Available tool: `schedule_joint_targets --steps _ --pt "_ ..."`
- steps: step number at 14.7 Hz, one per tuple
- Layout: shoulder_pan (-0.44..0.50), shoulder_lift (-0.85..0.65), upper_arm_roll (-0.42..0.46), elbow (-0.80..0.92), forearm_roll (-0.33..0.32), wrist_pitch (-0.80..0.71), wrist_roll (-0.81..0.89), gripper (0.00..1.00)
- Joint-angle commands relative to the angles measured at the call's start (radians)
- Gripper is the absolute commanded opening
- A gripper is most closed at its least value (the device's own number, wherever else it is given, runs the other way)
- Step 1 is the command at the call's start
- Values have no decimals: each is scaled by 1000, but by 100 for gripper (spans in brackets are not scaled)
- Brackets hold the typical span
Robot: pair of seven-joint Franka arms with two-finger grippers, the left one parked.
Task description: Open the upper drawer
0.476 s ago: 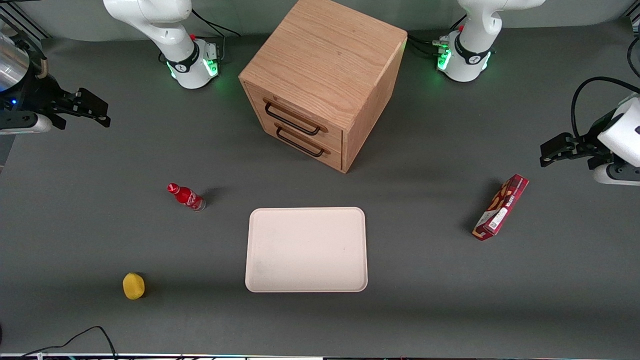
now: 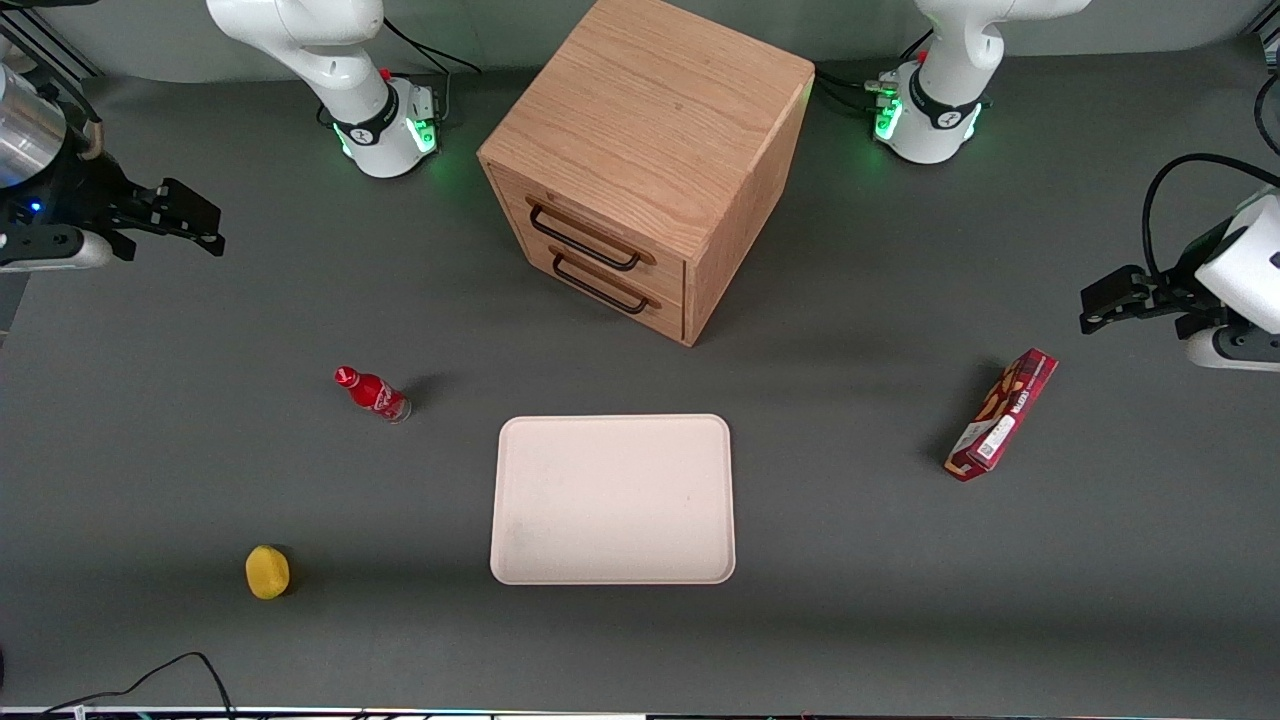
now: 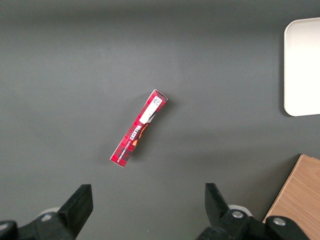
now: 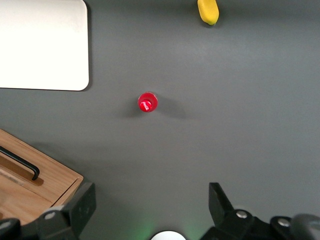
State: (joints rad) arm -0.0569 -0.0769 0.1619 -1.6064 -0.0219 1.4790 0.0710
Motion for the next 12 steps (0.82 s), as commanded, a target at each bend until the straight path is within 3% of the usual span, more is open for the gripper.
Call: schedule_joint_targets --steps 1,7,12 --pt "8 38 43 11 -27 0 12 100" --pt "14 117 166 20 -29 -8 32 100" --pt "61 172 191 52 -33 -9 49 100"
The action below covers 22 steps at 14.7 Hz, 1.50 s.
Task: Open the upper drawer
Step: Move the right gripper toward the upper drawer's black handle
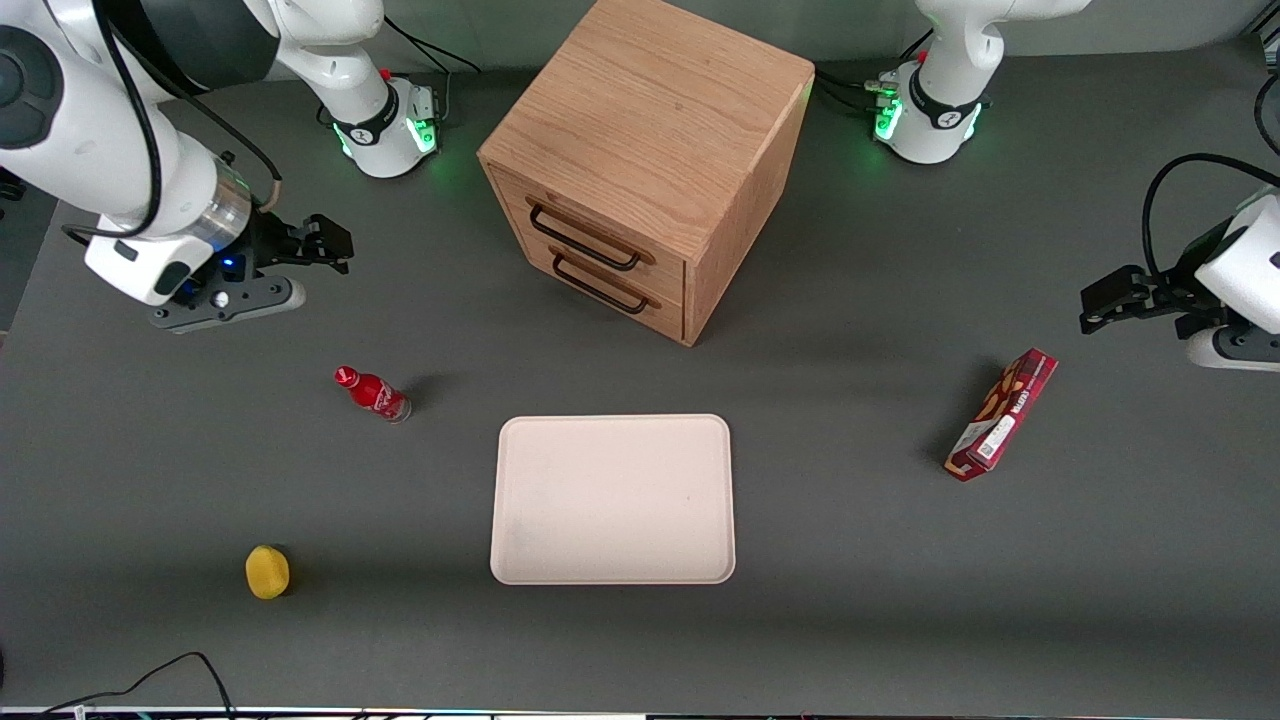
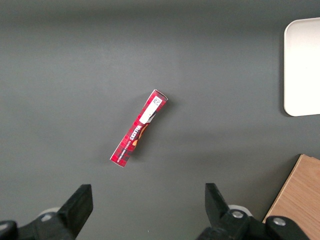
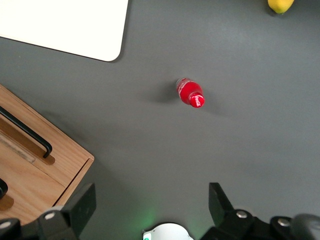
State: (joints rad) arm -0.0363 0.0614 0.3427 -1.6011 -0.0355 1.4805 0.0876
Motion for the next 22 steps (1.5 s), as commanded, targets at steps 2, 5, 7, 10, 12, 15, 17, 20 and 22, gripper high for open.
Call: schedule_joint_targets --steps 2,5,7,10,12,15,17,20,22 --pt "76 34 10 55 -12 -37 29 100" --pt "75 87 82 104 -6 -86 34 100" --pt "78 113 111 128 -4 -103 34 100" --pt "113 161 137 156 -1 -109 24 100" --pt "136 182 165 155 32 -120 20 100" --pt "139 192 190 153 118 -135 15 100" --pt "142 205 193 153 143 -141 -26 100" --pt "141 225 225 156 102 -143 -72 100" --pt "136 241 260 159 69 -99 -72 100"
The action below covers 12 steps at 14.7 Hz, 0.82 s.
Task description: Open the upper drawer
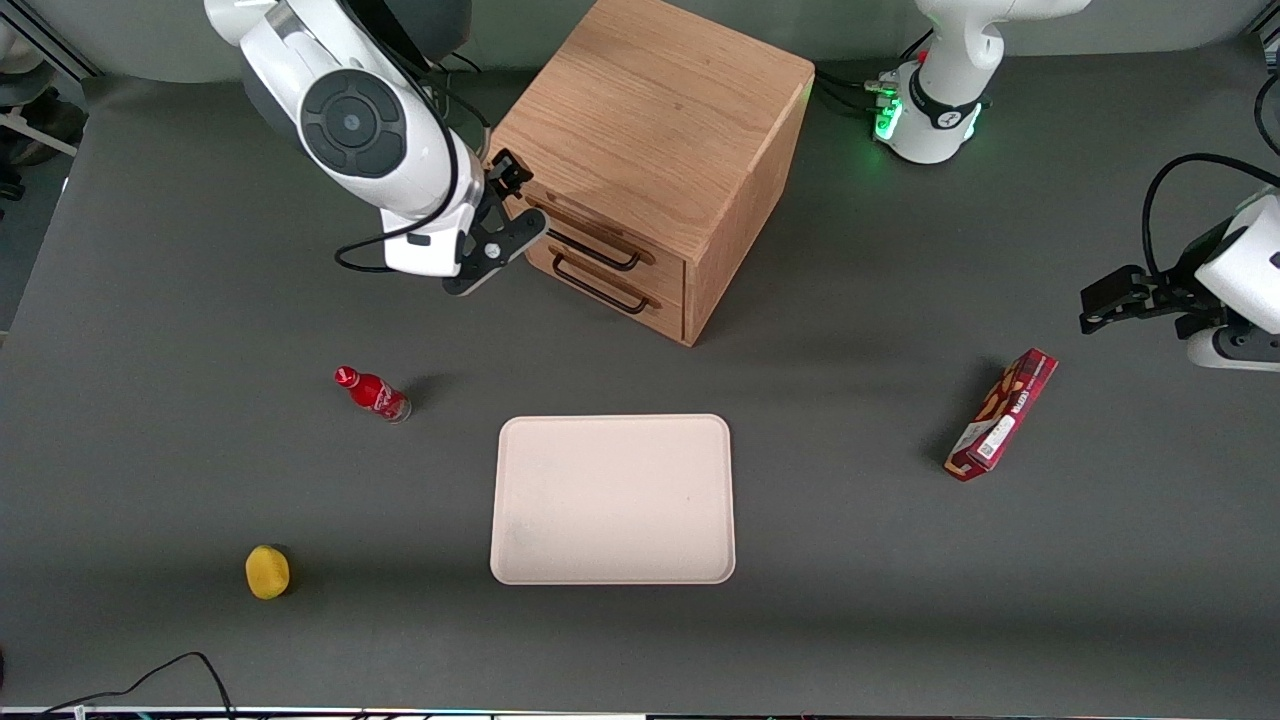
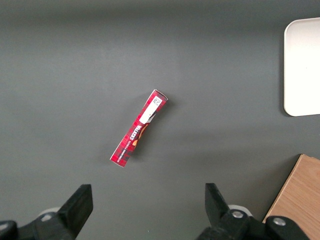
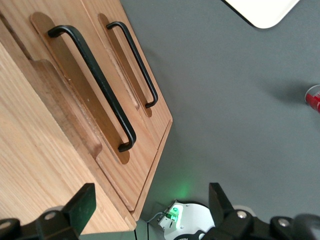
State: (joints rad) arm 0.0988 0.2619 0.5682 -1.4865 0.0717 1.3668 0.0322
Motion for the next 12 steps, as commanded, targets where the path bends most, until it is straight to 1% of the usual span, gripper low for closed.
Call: schedule_joint_targets --steps 1,2,3,5,6,8,10,11,12 --pt "1 42 57 43 -44 76 -18 100" --pt "1 54 77 43 -59 119 -18 100" --pt "1 75 100 44 -102 149 -18 100" --pt "-16 118 175 51 -206 167 -24 100" --pt "-30 138 197 51 -240 169 -43 100" --pt "-82 172 272 45 -247 176 -69 100" --pt "-169 235 372 46 -247 175 -100 100" --pt "-195 259 398 48 -253 176 -101 100" --pt "-202 273 401 49 -254 176 -101 100"
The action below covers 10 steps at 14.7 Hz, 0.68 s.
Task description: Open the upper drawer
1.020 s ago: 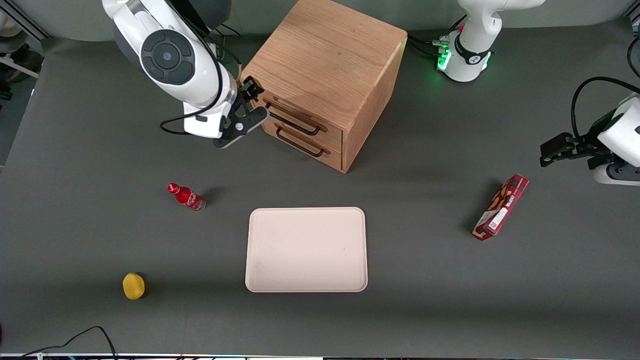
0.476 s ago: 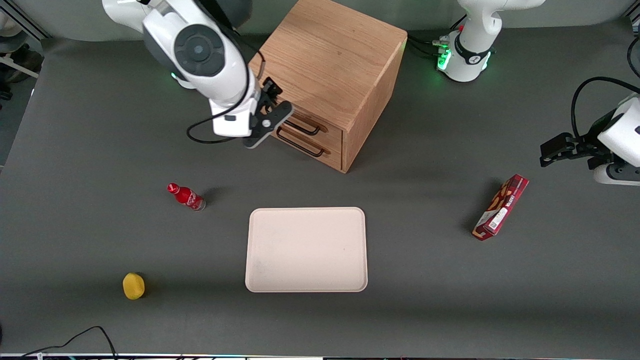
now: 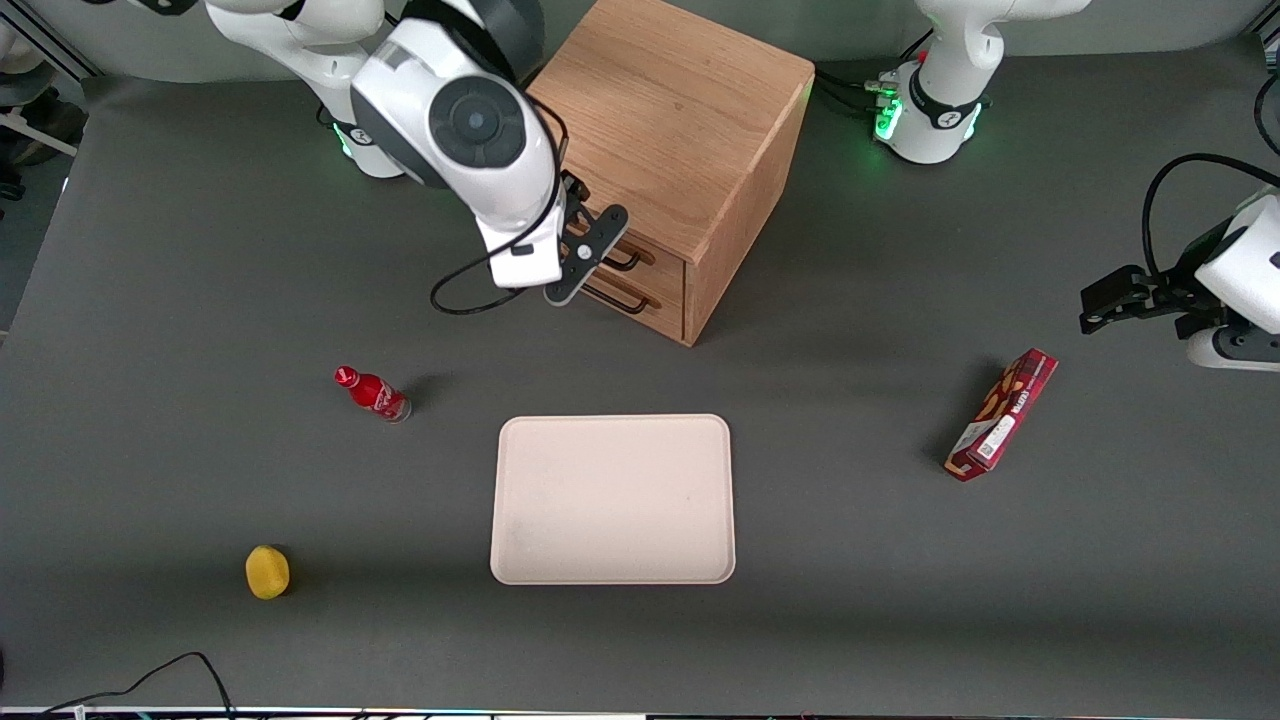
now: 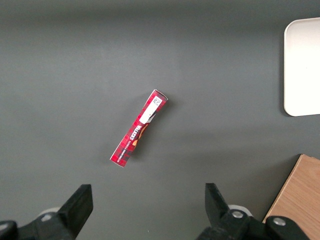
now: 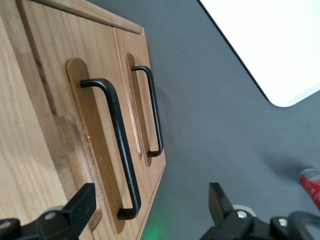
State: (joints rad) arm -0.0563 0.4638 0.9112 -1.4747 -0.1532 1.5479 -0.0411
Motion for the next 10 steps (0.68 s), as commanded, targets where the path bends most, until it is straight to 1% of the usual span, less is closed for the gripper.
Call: schedule_joint_targets --steps 1,2,3,5,10 --pt "-48 73 60 37 -34 -3 -28 100" --pt "-46 72 61 36 -51 -2 -28 100" --pt "-46 73 61 34 -54 4 -28 100" --pt "-48 72 63 21 -54 43 -26 100" --pt "-50 72 80 -7 -52 54 -20 100"
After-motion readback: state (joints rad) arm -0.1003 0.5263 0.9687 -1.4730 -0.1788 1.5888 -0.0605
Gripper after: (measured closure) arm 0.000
